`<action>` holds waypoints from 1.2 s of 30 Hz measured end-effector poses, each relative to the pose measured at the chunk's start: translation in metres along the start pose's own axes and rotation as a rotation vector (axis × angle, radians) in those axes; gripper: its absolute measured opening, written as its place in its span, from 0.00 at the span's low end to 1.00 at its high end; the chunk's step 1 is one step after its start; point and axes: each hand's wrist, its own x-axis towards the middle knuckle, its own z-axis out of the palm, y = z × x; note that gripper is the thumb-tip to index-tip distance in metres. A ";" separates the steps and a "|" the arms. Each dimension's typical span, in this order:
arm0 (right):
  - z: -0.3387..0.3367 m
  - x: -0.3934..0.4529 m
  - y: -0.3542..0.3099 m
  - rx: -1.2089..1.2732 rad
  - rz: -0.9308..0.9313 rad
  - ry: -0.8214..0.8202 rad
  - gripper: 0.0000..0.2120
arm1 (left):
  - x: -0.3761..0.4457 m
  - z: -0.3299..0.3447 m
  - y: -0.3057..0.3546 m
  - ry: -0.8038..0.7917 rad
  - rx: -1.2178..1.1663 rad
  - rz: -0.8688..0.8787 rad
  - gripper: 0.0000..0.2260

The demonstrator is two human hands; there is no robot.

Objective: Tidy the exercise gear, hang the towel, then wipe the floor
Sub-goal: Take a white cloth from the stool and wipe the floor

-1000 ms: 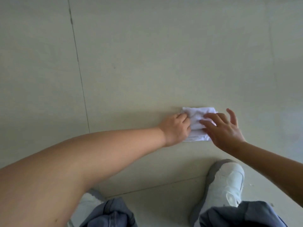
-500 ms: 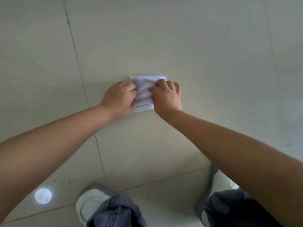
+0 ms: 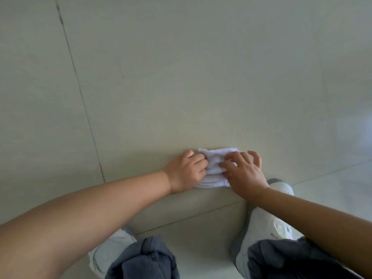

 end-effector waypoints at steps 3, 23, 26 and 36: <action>-0.016 0.001 0.049 0.009 0.142 -0.050 0.15 | 0.064 0.009 0.006 -0.032 0.038 -0.022 0.14; -0.030 0.094 -0.049 0.038 0.348 -0.036 0.17 | 0.020 -0.028 -0.109 -0.175 0.037 -0.127 0.12; -0.031 0.062 -0.041 0.039 0.424 -0.187 0.14 | 0.038 -0.026 -0.083 -0.222 0.029 -0.024 0.12; -0.078 0.084 0.090 -0.084 0.405 -0.426 0.18 | 0.144 -0.006 -0.036 -0.300 0.065 -0.033 0.09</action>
